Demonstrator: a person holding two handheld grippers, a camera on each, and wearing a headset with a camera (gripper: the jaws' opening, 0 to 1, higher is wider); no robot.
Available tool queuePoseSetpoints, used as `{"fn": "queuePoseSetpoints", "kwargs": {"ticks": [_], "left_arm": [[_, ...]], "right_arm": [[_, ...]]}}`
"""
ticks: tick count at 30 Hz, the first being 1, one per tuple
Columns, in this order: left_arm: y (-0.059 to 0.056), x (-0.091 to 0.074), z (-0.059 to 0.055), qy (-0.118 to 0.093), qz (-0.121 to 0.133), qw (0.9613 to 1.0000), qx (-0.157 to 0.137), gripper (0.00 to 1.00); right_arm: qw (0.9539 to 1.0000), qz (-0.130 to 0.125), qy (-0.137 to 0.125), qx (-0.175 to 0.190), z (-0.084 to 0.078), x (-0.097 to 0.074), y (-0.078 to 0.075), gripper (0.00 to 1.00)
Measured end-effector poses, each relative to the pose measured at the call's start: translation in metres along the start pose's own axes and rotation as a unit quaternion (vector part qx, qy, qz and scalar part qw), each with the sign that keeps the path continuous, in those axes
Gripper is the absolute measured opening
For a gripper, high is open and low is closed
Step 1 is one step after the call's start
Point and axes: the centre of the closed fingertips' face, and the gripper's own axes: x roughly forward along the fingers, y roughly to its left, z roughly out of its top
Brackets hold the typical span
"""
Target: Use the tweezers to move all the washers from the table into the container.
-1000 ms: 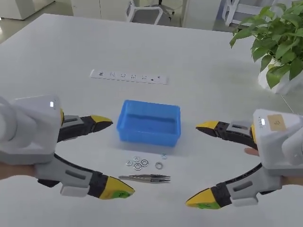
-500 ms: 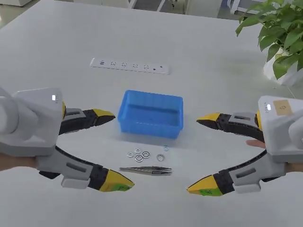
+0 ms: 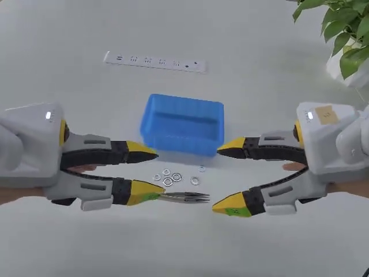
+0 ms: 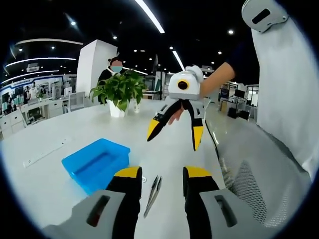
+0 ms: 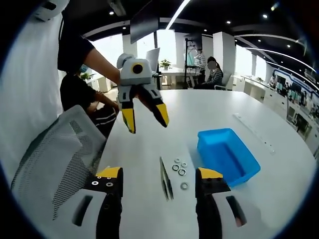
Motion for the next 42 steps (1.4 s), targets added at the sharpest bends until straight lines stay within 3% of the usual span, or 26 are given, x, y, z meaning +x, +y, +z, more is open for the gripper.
{"fn": "queuePoseSetpoints", "kwargs": {"ticks": [1,2,3,4,6,8,12,17,24,30,31,33,34,39,41,42], "left_arm": [[-0.002,0.001,-0.007,0.013,-0.008,0.9996,-0.025,0.36],[0.000,0.002,-0.013,0.027,-0.007,0.9991,-0.031,0.35],[0.002,0.004,-0.015,0.026,-0.006,0.9996,-0.006,0.32],[0.003,0.004,-0.015,0.024,-0.006,0.9997,0.002,0.29],[0.007,0.005,-0.019,0.021,-0.004,0.9997,-0.016,0.31],[0.011,0.007,-0.022,0.022,-0.003,0.9996,-0.015,0.30],[0.016,0.010,-0.038,0.048,-0.006,0.9986,-0.022,0.29],[0.019,0.015,-0.053,0.064,-0.015,0.9976,-0.023,0.28],[0.015,0.024,-0.082,0.111,-0.041,0.9928,-0.016,0.26],[0.020,0.023,-0.094,0.126,-0.038,0.9911,-0.023,0.22],[0.019,0.022,-0.096,0.131,-0.043,0.9900,-0.032,0.19],[0.020,0.020,-0.102,0.142,-0.046,0.9887,-0.013,0.16],[0.019,0.019,-0.107,0.150,-0.051,0.9871,-0.026,0.16],[0.022,0.022,-0.104,0.136,-0.046,0.9896,-0.013,0.12],[0.026,0.024,-0.105,0.134,-0.039,0.9901,0.011,0.06],[0.023,0.024,-0.104,0.133,-0.049,0.9898,0.010,0.06]], "right_arm": [[1.0000,0.003,0.001,-0.001,-0.001,0.002,0.000,0.55],[1.0000,0.007,0.003,0.001,-0.002,0.005,0.000,0.55],[0.9999,0.009,0.004,0.004,-0.003,0.009,0.000,0.55],[0.9999,0.011,0.002,0.004,-0.003,0.011,0.000,0.54],[0.9998,0.016,0.009,0.008,-0.008,0.018,-0.001,0.52],[0.9997,0.021,0.014,0.006,-0.014,0.023,0.000,0.51],[0.9986,0.027,0.038,0.023,-0.029,0.034,-0.002,0.48],[0.9983,0.032,0.045,0.015,-0.038,0.046,-0.004,0.43],[0.9960,0.044,0.078,-0.001,-0.055,0.063,-0.006,0.33],[0.9944,0.048,0.094,0.002,-0.065,0.070,-0.009,0.28],[0.9945,0.048,0.093,0.003,-0.065,0.071,-0.009,0.28],[0.9942,0.048,0.096,-0.001,-0.067,0.072,-0.010,0.26],[0.9938,0.050,0.099,-0.005,-0.068,0.073,-0.010,0.26],[0.9922,0.057,0.110,-0.013,-0.076,0.075,-0.008,0.22],[0.9931,0.052,0.105,-0.012,-0.074,0.075,-0.010,0.19],[0.9932,0.050,0.104,-0.016,-0.074,0.076,-0.011,0.17]]}}
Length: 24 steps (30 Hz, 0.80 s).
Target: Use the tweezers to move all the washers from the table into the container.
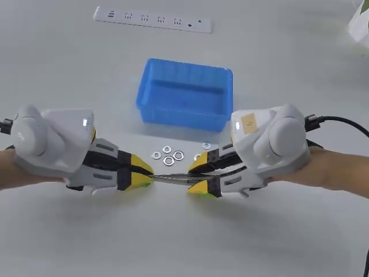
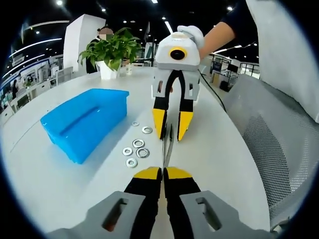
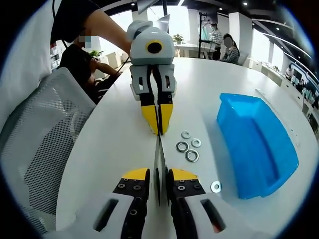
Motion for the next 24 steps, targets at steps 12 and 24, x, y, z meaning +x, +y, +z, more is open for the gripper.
{"fn": "queuePoseSetpoints", "kwargs": {"ticks": [12,24], "left_arm": [[-0.002,0.000,-0.002,0.008,-0.004,0.9999,-0.010,0.04],[-0.009,-0.021,0.022,-0.002,-0.008,0.9999,0.015,0.04]], "right_arm": [[0.9997,-0.018,-0.004,-0.018,0.000,0.003,-0.004,0.09],[0.9977,-0.025,-0.020,-0.059,0.012,0.001,0.004,0.07]]}}
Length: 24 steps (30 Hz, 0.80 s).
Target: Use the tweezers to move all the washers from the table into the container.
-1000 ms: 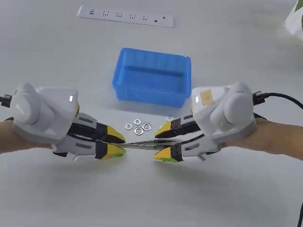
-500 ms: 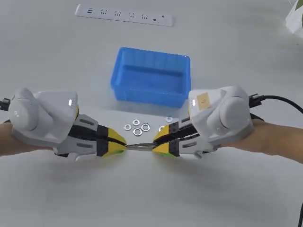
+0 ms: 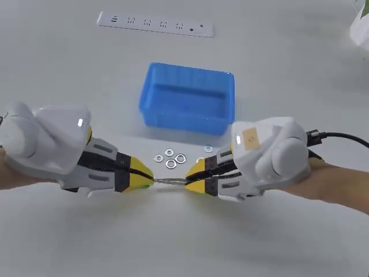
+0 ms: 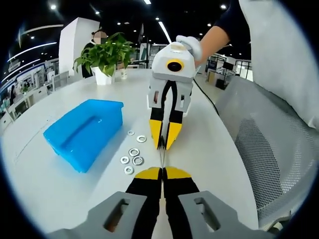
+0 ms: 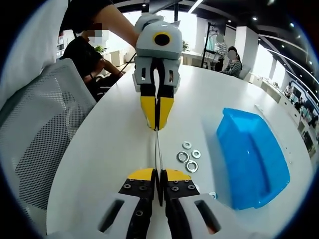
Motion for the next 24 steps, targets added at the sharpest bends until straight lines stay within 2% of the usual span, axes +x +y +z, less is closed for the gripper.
{"fn": "queuePoseSetpoints", "kwargs": {"ticks": [4,10,15,18,21,24], "left_arm": [[0.000,-0.007,0.017,-0.007,-0.005,0.9999,0.008,0.04],[-0.001,-0.004,0.041,-0.025,-0.008,0.9995,0.020,0.04],[-0.008,0.006,0.067,-0.045,-0.017,0.9982,0.037,0.04],[-0.011,0.012,0.078,-0.048,-0.022,0.9976,0.045,0.04],[-0.017,0.022,0.090,-0.052,-0.036,0.9958,0.066,0.04],[-0.018,0.030,0.099,-0.061,-0.038,0.9949,0.070,0.04]], "right_arm": [[0.9999,-0.004,-0.013,-0.002,0.007,-0.003,-0.001,0.07],[0.9994,-0.016,-0.031,0.004,0.009,-0.013,-0.002,0.07],[0.9982,-0.028,-0.050,0.018,0.009,-0.023,-0.002,0.08],[0.9978,-0.032,-0.055,0.018,0.008,-0.026,-0.003,0.08],[0.9976,-0.036,-0.058,0.012,0.007,-0.029,-0.001,0.08],[0.9977,-0.039,-0.056,0.004,0.006,-0.032,-0.001,0.09]]}}
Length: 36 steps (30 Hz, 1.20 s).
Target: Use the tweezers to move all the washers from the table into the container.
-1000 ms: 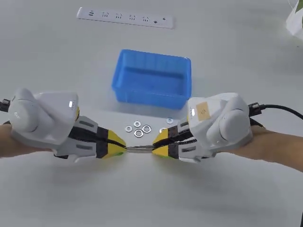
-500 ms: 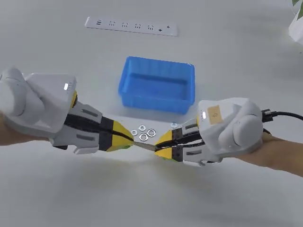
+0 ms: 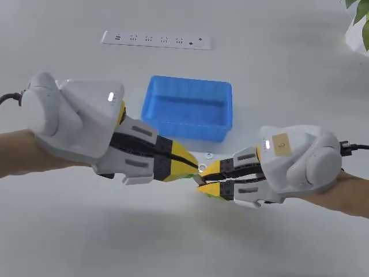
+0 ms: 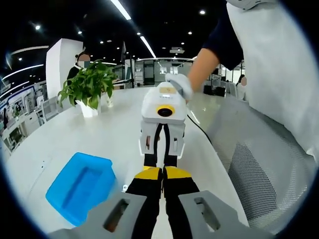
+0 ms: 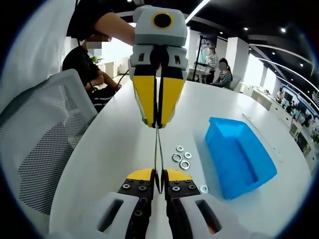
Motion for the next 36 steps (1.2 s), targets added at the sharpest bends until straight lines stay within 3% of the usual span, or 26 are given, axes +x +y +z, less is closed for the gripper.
{"fn": "queuePoseSetpoints", "kwargs": {"ticks": [9,15,20,22,25,32,36], "left_arm": [[-0.009,0.023,0.012,-0.007,-0.027,0.9993,0.025,0.04],[-0.005,0.025,0.014,-0.005,-0.016,0.9995,0.025,0.05],[-0.010,0.020,0.014,-0.003,-0.019,0.9990,0.041,0.05],[-0.008,0.016,0.016,-0.009,-0.006,0.9990,0.044,0.05],[-0.002,0.009,0.023,-0.027,0.012,0.9990,0.033,0.05],[0.003,0.006,0.021,-0.026,0.017,0.9991,0.028,0.08],[0.002,0.002,0.021,-0.031,0.009,0.9995,0.000,0.10]], "right_arm": [[0.9993,0.004,0.019,-0.031,-0.007,0.002,0.004,0.09],[0.9993,0.000,0.013,-0.036,-0.007,0.000,0.001,0.07],[0.9993,0.006,0.002,-0.037,-0.006,0.001,0.005,0.07],[0.9993,0.006,-0.001,-0.036,-0.006,0.001,0.006,0.07],[0.9996,0.003,-0.007,-0.026,-0.006,0.001,0.005,0.07],[0.9998,0.003,-0.014,-0.017,-0.006,0.000,0.005,0.07],[0.9996,0.007,-0.015,-0.023,-0.006,0.000,0.008,0.07]]}}
